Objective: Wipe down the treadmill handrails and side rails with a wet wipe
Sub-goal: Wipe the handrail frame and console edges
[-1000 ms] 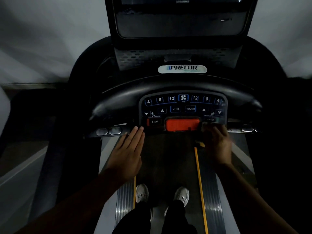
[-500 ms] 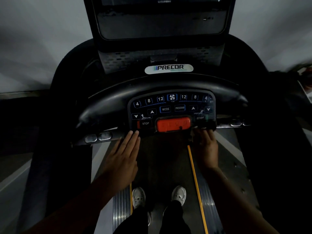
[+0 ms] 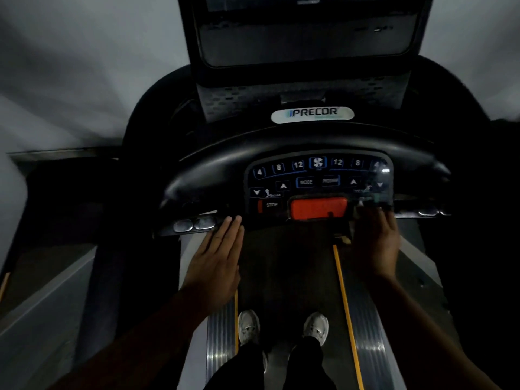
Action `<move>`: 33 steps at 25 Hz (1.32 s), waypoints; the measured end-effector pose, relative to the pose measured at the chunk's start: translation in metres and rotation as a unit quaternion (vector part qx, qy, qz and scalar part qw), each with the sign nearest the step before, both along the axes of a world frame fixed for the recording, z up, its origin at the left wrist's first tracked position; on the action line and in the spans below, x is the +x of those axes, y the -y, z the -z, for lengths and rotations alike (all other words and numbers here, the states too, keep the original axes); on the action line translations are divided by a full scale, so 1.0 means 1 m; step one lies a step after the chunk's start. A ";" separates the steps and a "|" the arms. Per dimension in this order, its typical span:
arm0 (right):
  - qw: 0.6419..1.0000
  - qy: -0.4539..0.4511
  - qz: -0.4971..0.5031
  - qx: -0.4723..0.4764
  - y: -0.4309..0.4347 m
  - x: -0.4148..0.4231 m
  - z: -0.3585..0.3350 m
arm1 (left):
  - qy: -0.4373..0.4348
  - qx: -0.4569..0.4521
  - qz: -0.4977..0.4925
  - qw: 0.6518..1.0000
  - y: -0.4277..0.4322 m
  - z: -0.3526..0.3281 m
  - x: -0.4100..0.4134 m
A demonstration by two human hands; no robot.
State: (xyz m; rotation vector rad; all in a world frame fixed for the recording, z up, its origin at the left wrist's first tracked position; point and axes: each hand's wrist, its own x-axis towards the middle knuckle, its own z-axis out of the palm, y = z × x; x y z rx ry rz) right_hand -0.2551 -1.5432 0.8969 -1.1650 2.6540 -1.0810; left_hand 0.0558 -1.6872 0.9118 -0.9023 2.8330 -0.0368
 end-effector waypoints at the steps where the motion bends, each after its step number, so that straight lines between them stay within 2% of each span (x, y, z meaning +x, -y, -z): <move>1: 1.000 0.019 0.005 -0.010 0.004 0.015 -0.006 | 0.004 -0.001 -0.008 1.000 0.002 0.001 0.006; 3: 0.999 0.035 -0.009 -0.032 0.016 0.054 -0.018 | 0.003 -0.006 -0.018 1.000 0.007 0.003 0.016; 6: 0.988 0.075 -0.134 -0.033 0.047 0.128 -0.023 | -0.010 0.000 -0.047 0.999 0.017 0.006 0.032; 8: 0.972 0.014 -0.229 -0.046 0.079 0.169 -0.020 | -0.015 0.011 -0.087 0.996 0.025 0.009 0.050; 10: 0.947 -0.120 -0.297 0.016 0.107 0.194 -0.014 | -0.016 0.020 -0.121 0.992 0.034 0.011 0.070; 11: 0.937 -0.170 -0.300 0.052 0.119 0.198 -0.011 | -0.018 0.022 -0.128 0.991 0.038 0.012 0.079; 13: 0.937 -0.183 -0.275 0.118 0.131 0.199 -0.010 | -0.024 0.023 -0.136 0.990 0.045 0.015 0.093; 16: 0.910 -0.277 -0.263 0.162 0.120 0.188 -0.011 | -0.032 0.029 -0.154 0.987 0.049 0.018 0.100; 18: 0.896 -0.305 -0.263 0.187 0.111 0.180 -0.007 | -0.036 0.048 -0.167 0.984 0.047 0.022 0.097; 23: 0.885 -0.258 -0.298 0.248 0.127 0.214 0.001 | -0.044 0.085 -0.190 0.977 0.045 0.031 0.096; 28: 0.854 -0.308 -0.305 0.287 0.119 0.189 0.001 | -0.047 0.076 -0.188 0.978 0.045 0.034 0.096; 33: 0.872 -0.265 -0.316 0.265 0.139 0.217 0.003 | -0.041 0.058 -0.183 0.981 0.041 0.030 0.097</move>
